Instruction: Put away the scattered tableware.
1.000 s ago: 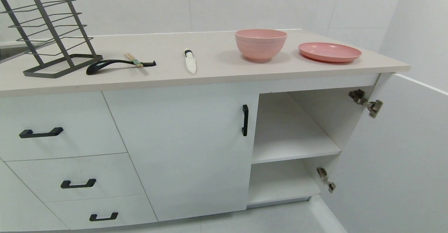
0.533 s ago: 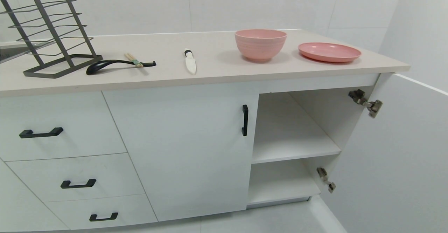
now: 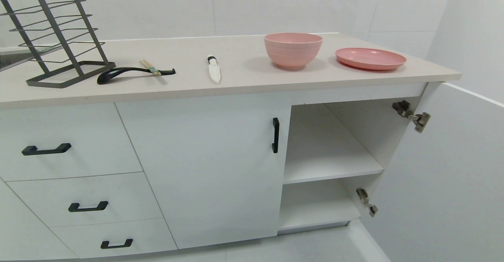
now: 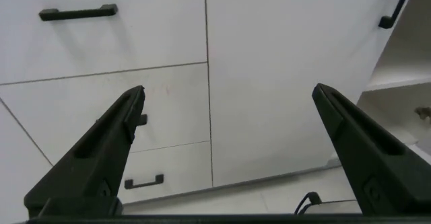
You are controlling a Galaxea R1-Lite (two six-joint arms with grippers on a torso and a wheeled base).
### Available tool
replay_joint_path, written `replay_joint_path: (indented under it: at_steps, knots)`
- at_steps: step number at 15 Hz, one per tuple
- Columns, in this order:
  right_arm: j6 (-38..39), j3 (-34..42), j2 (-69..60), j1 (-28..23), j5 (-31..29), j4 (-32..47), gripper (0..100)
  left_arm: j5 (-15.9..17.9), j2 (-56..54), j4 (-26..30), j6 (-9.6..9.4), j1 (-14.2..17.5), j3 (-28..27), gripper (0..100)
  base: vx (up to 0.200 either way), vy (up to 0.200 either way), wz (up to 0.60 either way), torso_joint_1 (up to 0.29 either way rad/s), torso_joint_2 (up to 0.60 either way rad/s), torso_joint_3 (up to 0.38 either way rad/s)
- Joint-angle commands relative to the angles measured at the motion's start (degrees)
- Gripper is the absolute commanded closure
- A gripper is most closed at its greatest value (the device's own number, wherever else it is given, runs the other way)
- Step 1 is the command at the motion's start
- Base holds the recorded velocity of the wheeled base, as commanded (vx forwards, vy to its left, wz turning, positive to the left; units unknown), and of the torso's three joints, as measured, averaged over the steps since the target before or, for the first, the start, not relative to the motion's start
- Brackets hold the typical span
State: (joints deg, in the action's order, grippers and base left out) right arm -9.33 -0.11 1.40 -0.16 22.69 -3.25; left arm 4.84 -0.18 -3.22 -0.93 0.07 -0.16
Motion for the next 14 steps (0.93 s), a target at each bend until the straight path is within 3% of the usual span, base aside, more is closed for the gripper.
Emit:
replay_joint_path:
  at_steps: [1, 2, 3, 4, 5, 6, 8, 9, 10, 14]
  knots:
    - [1.2, -0.2, -1.1, 0.1, -8.9, 0.9, 0, -3.4, 0.2, 0.0, 1.19, 0.0, 0.0, 0, 0.0, 0.0, 0.0, 0.0, 0.0, 0.0]
    - [1.3, -0.2, -1.1, 0.1, -9.7, 1.3, 0, -5.5, 0.2, 0.0, 1.28, 0.0, 0.0, 0, 0.0, 0.0, 0.0, 0.0, 0.0, 0.0]
    - [1.7, -0.4, -1.1, 0.1, -13.5, 1.7, 0, -14.6, 0.2, 1.5, 0.84, 0.0, -0.5, 0, 0.0, 0.0, 0.0, 0.0, 0.0, 0.0]
    - [3.4, -0.4, -1.1, 0.1, -19.2, 1.8, 0, -18.3, 0.2, 3.6, 0.84, 0.0, -1.3, 0, 0.0, 0.0, 0.0, 0.0, 0.0, 0.0]
    - [3.8, -0.4, -1.1, 0.1, -20.2, 1.8, 0, -18.9, 0.2, 4.1, 0.84, 0.0, -1.5, 0, 0.0, 0.0, 0.0, 0.0, 0.0, 0.0]
    - [4.2, -0.3, -1.1, 0.1, -19.6, 1.7, 0, -18.9, 0.2, 4.1, 0.84, 0.0, -1.5, 0, 0.0, 0.0, 0.0, 0.0, 0.0, 0.0]
    - [5.7, -0.1, -1.1, 0.2, -18.9, 3.2, 0, -13.5, 0.2, 3.7, 0.66, 0.0, -1.4, 0, 0.0, 0.0, 0.0, 0.0, 0.0, 0.0]
    - [5.7, -0.1, -1.1, 0.2, -18.9, 3.2, 0, -13.5, 0.2, 3.7, 0.66, 0.0, -1.4, 0, 0.0, 0.0, 0.0, 0.0, 0.0, 0.0]
    - [6.5, 0.0, -1.1, 0.2, -18.9, 3.2, 0, -9.6, 0.2, 2.4, 0.84, 0.0, -1.1, 0, 0.0, 0.0, 0.0, 0.0, 0.0, 0.0]
    - [7.4, 0.0, -1.1, 0.2, -19.0, 3.3, 0, -7.1, 0.2, 2.3, 0.75, 0.0, -1.1, 0, 0.0, 0.0, 0.0, 0.0, 0.0, 0.0]
